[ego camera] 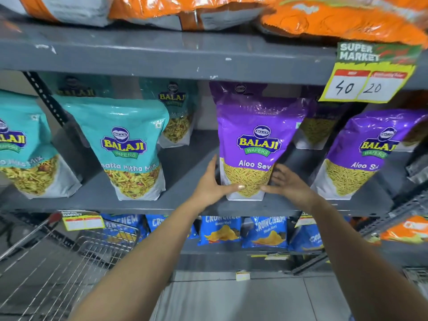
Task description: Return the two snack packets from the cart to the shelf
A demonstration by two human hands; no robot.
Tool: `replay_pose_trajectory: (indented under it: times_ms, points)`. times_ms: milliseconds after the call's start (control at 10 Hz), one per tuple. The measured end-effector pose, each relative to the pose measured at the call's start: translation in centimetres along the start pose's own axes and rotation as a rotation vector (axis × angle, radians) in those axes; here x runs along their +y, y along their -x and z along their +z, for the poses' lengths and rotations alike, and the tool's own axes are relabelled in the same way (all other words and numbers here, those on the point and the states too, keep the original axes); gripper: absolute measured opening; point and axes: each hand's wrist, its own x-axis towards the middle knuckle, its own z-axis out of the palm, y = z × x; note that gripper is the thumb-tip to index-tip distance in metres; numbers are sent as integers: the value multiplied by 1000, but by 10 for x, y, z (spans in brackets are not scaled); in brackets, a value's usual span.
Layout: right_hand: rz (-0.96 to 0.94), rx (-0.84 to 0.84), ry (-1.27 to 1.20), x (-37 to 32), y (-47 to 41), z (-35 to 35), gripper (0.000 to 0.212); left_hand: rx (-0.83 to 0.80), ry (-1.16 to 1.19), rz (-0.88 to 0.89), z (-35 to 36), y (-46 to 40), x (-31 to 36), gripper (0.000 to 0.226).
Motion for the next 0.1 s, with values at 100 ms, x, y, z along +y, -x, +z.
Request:
replay_pose_trajectory:
  times_ms: [100]
  points:
    - [-33,286,-117,-4,36,-3,75,235,-35,67,-8,24,6,100]
